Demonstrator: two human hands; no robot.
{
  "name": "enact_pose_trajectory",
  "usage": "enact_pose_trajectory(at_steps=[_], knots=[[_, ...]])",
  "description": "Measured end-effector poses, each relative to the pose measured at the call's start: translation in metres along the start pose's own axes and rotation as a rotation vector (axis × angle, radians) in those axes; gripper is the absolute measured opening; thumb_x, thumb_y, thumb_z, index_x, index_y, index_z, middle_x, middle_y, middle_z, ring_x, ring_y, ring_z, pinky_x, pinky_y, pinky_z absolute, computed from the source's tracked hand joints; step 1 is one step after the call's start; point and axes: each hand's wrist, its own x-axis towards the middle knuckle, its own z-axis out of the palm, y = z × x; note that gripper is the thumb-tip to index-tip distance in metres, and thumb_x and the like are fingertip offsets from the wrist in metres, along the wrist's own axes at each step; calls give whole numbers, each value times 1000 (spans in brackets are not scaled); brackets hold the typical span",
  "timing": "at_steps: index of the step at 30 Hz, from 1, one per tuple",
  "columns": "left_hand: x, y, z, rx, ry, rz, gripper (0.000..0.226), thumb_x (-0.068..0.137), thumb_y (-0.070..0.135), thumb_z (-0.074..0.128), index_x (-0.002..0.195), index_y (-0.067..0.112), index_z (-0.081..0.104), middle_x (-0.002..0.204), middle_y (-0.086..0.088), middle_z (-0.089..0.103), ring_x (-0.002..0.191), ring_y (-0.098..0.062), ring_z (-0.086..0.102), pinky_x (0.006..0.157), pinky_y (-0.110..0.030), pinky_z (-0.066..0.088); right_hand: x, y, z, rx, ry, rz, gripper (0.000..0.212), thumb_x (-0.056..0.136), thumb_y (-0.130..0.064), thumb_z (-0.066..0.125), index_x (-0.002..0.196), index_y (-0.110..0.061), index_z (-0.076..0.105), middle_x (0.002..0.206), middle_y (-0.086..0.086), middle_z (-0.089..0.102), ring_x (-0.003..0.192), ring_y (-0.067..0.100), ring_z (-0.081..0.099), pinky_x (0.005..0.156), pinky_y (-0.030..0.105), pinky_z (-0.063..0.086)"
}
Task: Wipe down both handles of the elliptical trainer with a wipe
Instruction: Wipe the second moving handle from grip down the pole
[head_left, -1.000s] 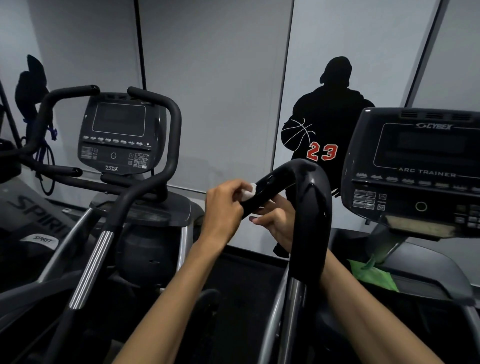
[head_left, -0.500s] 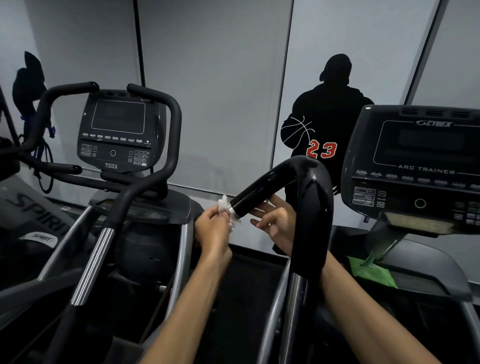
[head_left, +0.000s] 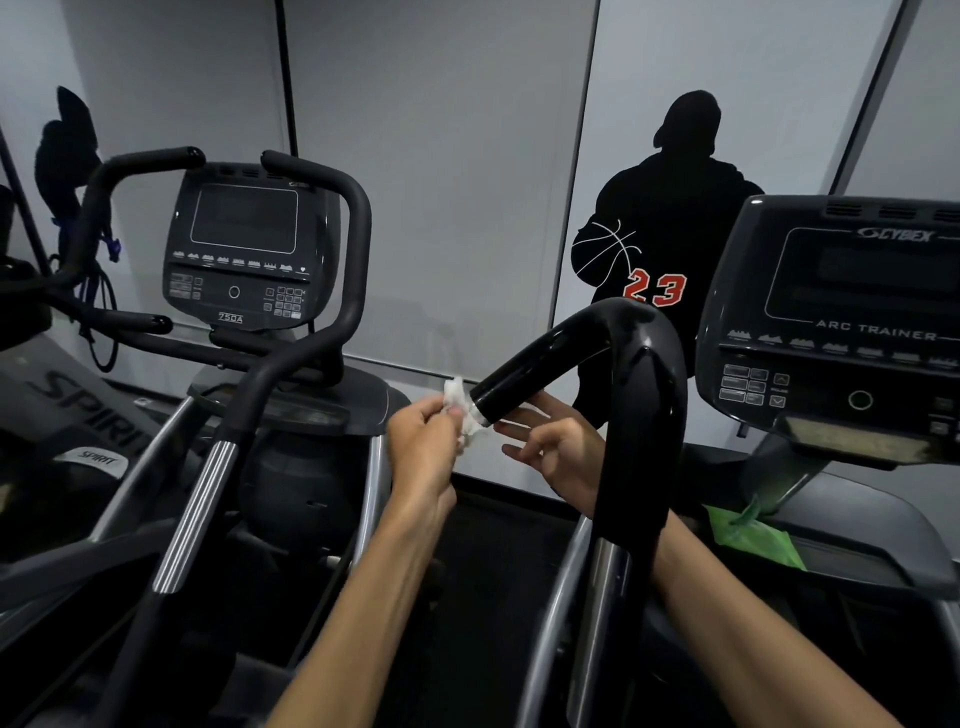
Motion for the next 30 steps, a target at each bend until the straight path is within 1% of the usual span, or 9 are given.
enact_pose_trajectory(at_steps=[2, 5, 10, 13, 16, 20, 23, 28, 30], knots=[[9, 2, 1, -4, 23, -3, 27, 93, -7, 52, 83, 5, 75, 69, -6, 62, 68, -18, 52, 62, -28, 42, -6, -6, 16, -31, -9, -34, 66, 71, 25, 32, 120, -8, 62, 115, 13, 68, 113, 28, 63, 92, 35, 50], [-2, -10, 2, 10, 4, -25, 24, 89, -4, 52, 74, 3, 70, 63, -6, 62, 65, -19, 54, 63, -30, 40, -15, -6, 17, -57, -33, -62, 58, 77, 23, 35, 112, -12, 65, 102, 6, 72, 103, 21, 65, 92, 35, 49], [-1, 1, 5, -138, 49, -82, 21, 91, -3, 52, 73, 1, 62, 47, 13, 54, 47, -4, 49, 58, -23, 41, -14, -8, 9, -53, -9, -6, 58, 79, 20, 35, 116, -11, 67, 117, 14, 69, 116, 28, 63, 91, 33, 52], [-4, -7, 9, -262, 41, -159, 21, 90, 1, 51, 83, 3, 71, 74, -7, 67, 67, -20, 62, 64, -30, 54, -13, -5, 6, -73, -9, 29, 62, 77, 20, 36, 128, -3, 62, 121, 17, 66, 110, 27, 64, 94, 37, 51], [-14, -5, 7, -472, -72, -338, 27, 94, 3, 41, 99, -12, 62, 93, -29, 68, 75, -35, 69, 70, -37, 63, -14, -4, 0, -73, -5, 38, 54, 78, 22, 35, 113, -6, 65, 110, 12, 68, 90, 18, 65, 98, 38, 48], [-3, 2, 2, -852, -131, -598, 44, 98, 14, 36, 130, -16, 48, 130, -36, 56, 111, -49, 63, 61, -51, 63, -16, 1, -5, -84, 21, 73, 54, 78, 22, 37, 110, -11, 65, 110, 8, 69, 102, 22, 64, 87, 32, 50], [-6, 2, 8, -1058, -120, -679, 44, 99, 9, 32, 130, -19, 46, 131, -42, 53, 119, -53, 58, 76, -54, 56, -17, 1, -3, -86, -2, 95, 59, 77, 22, 36, 122, -7, 62, 115, 12, 68, 107, 25, 63, 91, 36, 51], [-19, -2, 15, -1205, -213, -703, 39, 97, -1, 29, 120, -23, 51, 113, -43, 61, 105, -51, 62, 101, -51, 48, -14, 8, -9, -73, 80, 108, 58, 81, 19, 36, 128, -4, 63, 105, 10, 73, 96, 24, 70, 89, 41, 56], [-21, -1, 10, -1192, -238, -725, 34, 102, 1, 34, 118, -23, 53, 113, -41, 63, 104, -49, 64, 102, -49, 50, -9, 16, -17, -61, 22, 144, 60, 86, 15, 41, 137, -9, 60, 114, 11, 73, 104, 27, 71, 102, 52, 51]])
